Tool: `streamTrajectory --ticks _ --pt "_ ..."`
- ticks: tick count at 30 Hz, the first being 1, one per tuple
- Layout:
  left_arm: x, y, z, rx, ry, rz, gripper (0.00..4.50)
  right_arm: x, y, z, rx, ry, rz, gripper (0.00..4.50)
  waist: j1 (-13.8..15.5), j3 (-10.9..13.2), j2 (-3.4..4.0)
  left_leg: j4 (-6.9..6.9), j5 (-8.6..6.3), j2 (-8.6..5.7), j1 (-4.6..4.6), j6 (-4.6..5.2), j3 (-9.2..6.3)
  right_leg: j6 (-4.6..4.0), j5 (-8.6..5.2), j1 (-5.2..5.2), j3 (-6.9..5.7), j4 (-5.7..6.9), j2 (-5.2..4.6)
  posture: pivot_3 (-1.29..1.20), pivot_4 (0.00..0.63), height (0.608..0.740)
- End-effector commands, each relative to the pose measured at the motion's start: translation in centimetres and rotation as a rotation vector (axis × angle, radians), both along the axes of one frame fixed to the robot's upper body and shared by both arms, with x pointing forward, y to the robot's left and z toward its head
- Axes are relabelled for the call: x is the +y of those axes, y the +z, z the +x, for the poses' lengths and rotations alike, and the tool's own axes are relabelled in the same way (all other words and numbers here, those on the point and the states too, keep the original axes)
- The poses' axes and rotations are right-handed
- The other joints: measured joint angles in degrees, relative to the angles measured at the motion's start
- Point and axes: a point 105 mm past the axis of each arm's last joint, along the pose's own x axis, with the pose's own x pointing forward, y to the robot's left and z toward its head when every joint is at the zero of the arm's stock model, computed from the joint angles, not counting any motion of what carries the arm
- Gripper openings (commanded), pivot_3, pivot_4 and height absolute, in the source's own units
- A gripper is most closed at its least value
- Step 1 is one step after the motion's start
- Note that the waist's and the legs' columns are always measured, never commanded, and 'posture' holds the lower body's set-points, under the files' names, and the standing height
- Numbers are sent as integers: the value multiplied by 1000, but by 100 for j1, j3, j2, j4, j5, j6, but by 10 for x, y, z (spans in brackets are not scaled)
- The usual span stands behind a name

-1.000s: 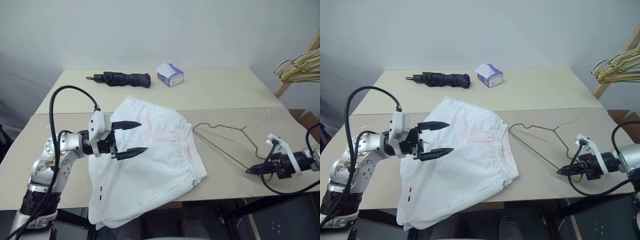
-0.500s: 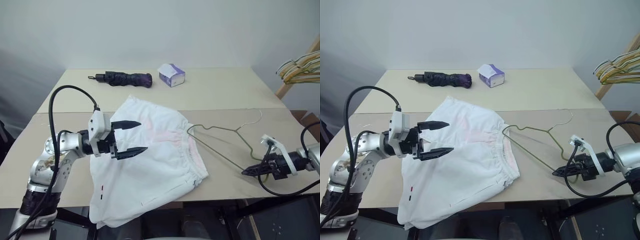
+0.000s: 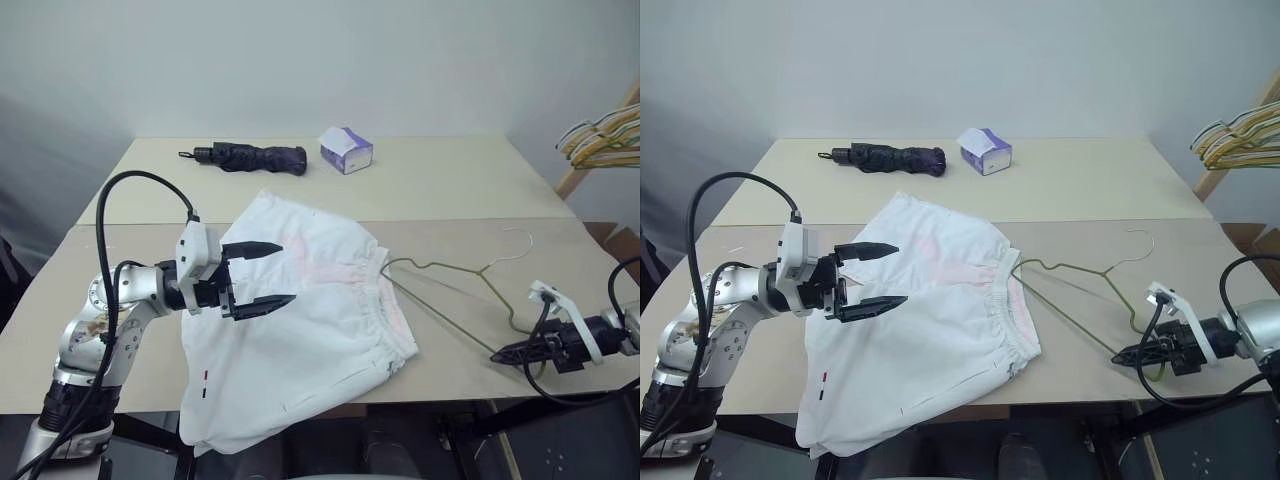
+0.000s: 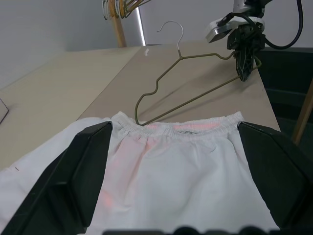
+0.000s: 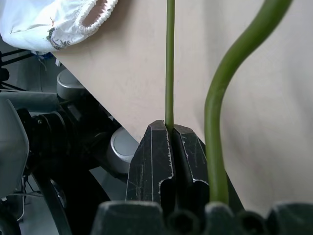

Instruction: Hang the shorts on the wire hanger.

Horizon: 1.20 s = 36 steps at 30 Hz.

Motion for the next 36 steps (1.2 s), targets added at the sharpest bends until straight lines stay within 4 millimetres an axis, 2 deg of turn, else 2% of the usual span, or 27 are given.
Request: streamTrajectory --ticks 1,7,13,19,23,28,36 --pt "-1 12 -1 -50 -12 -1 4414 6 13 -1 -7 37 46 0 0 0 0 0 0 0 0 0 0 1 -1 0 0 0 0 54 47 740" --pt "-2 10 -4 -47 -10 -3 4414 18 20 5 -8 42 98 0 -4 1 -1 0 0 0 0 0 0 0 -2 -1 0 0 0 70 55 740" --pt "-1 6 -9 -44 -2 -1 4414 20 26 9 2 44 109 0 9 4 -5 0 0 1 0 0 0 -1 -2 -1 0 -1 -1 88 53 740" --pt "0 4 -11 -45 7 3 4414 17 20 3 40 39 103 0 38 6 -9 0 -1 0 -2 0 0 -2 -3 -2 0 -2 -3 96 54 740" --pt "-1 3 -12 -46 4 6 4414 16 13 16 27 -10 91 0 21 8 -12 0 -1 1 -1 0 1 -2 -3 -2 -1 -3 -2 96 54 740" --pt "-2 3 -12 -48 3 7 4414 18 14 21 18 -30 113 0 28 8 -11 0 -1 0 -2 0 1 -4 -1 -3 -1 -1 -1 96 54 740" --pt "-1 4 -10 -54 3 12 4414 39 22 15 14 77 170 0 32 9 -12 0 -1 1 -3 0 -1 -2 -3 -2 -1 -2 -1 96 53 740"
